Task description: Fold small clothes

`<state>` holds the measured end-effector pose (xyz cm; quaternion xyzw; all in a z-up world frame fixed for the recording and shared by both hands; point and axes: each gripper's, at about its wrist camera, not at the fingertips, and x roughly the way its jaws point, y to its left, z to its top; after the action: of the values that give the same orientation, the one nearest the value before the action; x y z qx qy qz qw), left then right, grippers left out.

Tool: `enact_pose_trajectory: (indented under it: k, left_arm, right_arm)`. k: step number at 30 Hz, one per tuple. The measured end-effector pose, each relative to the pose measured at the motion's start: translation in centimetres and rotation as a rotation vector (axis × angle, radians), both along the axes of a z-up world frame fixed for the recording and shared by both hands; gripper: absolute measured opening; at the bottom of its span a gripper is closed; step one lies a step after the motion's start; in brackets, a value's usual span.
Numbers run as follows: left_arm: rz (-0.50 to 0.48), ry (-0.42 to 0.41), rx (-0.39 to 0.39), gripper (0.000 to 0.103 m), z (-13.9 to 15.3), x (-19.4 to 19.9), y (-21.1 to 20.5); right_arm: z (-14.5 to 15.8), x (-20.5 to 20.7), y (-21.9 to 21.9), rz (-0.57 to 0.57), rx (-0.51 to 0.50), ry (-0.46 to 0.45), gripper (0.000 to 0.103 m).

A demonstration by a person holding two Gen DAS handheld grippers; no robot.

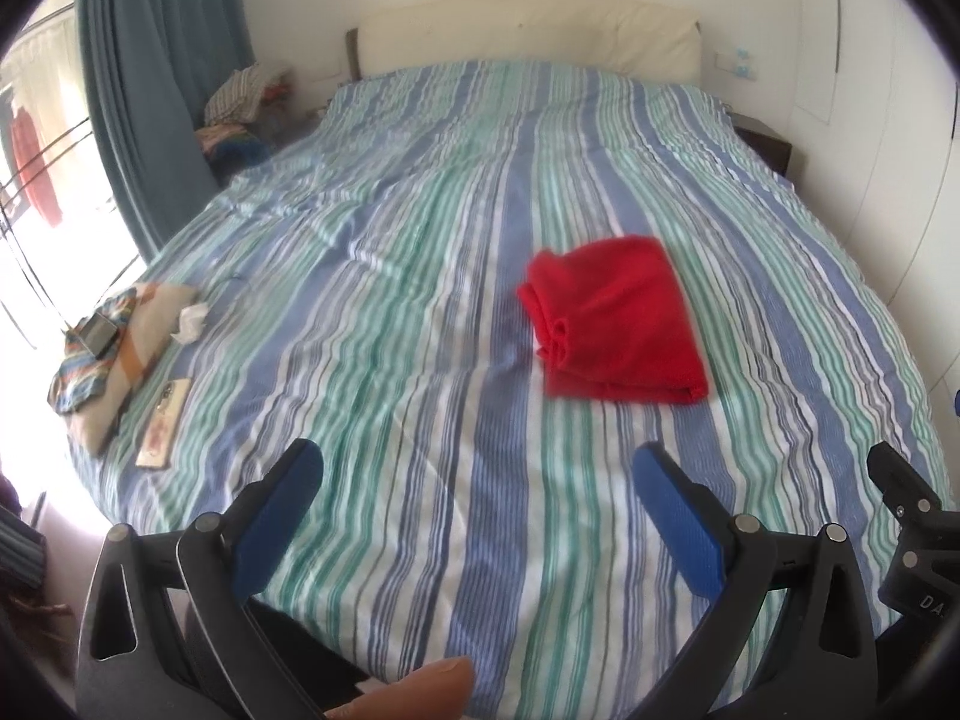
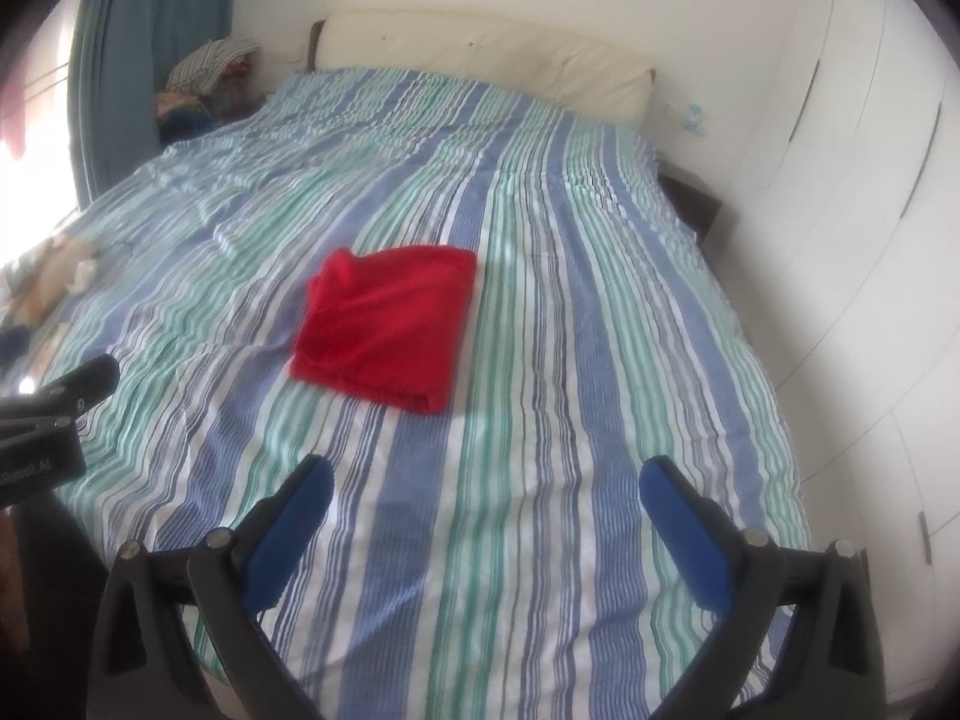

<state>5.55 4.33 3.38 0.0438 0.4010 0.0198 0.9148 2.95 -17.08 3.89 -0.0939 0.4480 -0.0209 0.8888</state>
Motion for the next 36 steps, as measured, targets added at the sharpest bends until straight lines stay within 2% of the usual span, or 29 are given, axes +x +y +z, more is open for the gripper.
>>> enact_pose_trajectory:
  k: [13, 22, 36]
  left_arm:
    - [-0.028, 0.046, -0.008, 0.103, 0.0, -0.1, -0.7]
    - [-0.047, 0.037, -0.005, 0.103, 0.4, -0.5, -1.5]
    - [-0.013, 0.038, -0.016, 0.103, 0.9, -0.7, -1.3]
  right_arm:
    - [0.7, -0.1, 0.1, 0.008, 0.014, -0.001, 0.101]
    - [1.3, -0.4, 0.2, 0.007, 0.026, -0.013, 0.101]
    - [1.8, -0.5, 0.2, 0.012, 0.06, -0.008, 0.101]
